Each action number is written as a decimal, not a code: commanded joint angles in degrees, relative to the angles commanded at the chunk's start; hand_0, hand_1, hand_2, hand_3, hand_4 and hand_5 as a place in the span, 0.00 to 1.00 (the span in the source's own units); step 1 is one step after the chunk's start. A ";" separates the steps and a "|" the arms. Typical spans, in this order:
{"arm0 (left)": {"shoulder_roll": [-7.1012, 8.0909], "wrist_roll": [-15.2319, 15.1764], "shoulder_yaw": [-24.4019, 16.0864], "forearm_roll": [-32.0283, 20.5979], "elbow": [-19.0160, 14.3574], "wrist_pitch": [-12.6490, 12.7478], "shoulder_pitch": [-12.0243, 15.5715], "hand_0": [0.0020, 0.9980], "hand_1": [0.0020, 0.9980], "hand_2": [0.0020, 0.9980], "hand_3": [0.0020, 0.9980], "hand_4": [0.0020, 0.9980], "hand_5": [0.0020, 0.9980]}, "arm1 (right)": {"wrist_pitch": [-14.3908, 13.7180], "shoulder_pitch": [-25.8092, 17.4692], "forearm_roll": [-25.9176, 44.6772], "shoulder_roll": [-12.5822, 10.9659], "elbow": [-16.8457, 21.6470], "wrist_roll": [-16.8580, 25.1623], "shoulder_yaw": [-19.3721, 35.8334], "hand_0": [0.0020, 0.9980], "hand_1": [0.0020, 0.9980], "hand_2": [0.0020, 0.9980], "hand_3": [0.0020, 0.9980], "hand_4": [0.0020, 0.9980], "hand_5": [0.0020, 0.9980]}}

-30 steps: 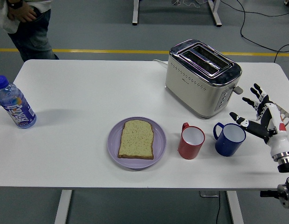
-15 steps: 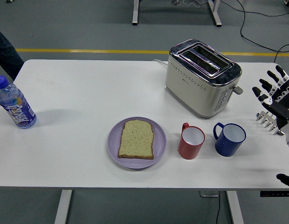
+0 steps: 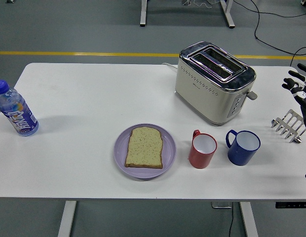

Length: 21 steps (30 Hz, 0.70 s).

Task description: Pick up the cup,pour liquid into bread,place the cup on the desk

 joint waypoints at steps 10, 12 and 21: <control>0.28 -0.49 0.95 -1.54 0.03 -0.16 -0.29 0.69 0.76 0.77 0.61 0.40 1.00 | 1.41 -0.71 17.71 0.69 0.77 -8.57 4.53 0.73 0.64 0.71 0.73 0.76 0.33; 0.35 -0.54 1.19 -1.84 0.03 -0.19 -0.40 0.69 0.76 0.77 0.61 0.40 1.00 | 1.86 -0.81 19.16 0.90 0.42 -10.10 5.49 0.73 0.64 0.71 0.73 0.76 0.33; 0.55 -0.90 1.75 -2.79 0.05 -0.30 -0.75 0.69 0.76 0.77 0.61 0.40 1.00 | 8.19 -0.73 19.30 1.75 -4.40 -16.76 7.84 0.72 0.62 0.68 0.70 0.76 0.34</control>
